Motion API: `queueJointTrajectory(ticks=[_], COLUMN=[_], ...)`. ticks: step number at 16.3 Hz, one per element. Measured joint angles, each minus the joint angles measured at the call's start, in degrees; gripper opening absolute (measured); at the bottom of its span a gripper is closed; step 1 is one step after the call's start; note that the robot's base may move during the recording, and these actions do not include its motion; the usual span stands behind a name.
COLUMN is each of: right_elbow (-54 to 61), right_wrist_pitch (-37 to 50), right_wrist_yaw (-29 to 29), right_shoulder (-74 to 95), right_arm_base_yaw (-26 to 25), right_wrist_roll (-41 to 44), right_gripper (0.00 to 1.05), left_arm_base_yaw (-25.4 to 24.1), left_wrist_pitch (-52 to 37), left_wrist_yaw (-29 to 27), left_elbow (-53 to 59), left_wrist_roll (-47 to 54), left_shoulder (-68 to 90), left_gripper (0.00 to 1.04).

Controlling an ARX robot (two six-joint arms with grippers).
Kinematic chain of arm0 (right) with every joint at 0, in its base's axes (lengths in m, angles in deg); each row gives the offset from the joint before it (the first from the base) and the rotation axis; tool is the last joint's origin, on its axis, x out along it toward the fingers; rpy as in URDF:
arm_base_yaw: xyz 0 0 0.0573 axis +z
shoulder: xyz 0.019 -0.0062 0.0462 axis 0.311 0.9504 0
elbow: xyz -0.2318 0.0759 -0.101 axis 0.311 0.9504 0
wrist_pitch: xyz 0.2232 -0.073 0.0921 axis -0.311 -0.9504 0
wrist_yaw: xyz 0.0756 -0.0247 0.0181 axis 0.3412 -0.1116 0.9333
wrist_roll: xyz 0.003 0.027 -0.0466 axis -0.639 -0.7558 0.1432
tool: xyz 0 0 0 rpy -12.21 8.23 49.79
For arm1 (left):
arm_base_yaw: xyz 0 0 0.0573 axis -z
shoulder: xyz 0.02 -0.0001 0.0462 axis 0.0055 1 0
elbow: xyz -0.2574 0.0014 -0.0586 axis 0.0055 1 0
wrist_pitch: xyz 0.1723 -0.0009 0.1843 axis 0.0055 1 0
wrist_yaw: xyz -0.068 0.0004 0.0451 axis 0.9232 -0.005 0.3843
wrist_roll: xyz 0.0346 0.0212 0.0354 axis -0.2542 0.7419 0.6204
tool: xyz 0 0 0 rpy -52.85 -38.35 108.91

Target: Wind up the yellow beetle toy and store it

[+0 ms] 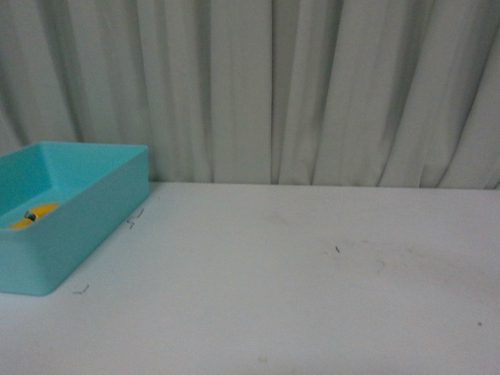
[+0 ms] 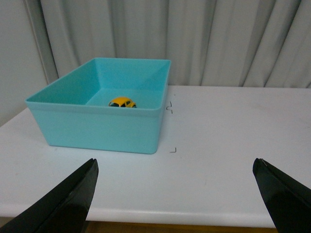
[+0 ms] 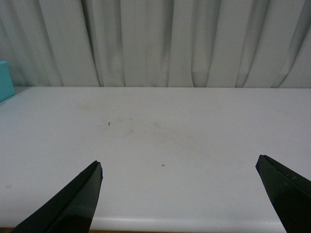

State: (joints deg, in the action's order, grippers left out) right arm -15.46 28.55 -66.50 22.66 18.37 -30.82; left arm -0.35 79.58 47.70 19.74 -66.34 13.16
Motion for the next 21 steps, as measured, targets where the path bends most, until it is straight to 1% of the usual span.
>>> queueJointTrajectory(ticks=[21], right_elbow=[0.0], right_wrist_pitch=[-0.2], right_wrist_yaw=[0.0], right_shoulder=[0.04], right_arm_base_yaw=[0.0], right_wrist_roll=[-0.22], right_gripper=[0.98], left_arm_base_yaw=[0.0], left_wrist_pitch=[0.28], left_wrist_yaw=[0.04], left_elbow=[0.0], left_wrist_roll=[-0.02], left_shoulder=[0.0], left_gripper=[0.98])
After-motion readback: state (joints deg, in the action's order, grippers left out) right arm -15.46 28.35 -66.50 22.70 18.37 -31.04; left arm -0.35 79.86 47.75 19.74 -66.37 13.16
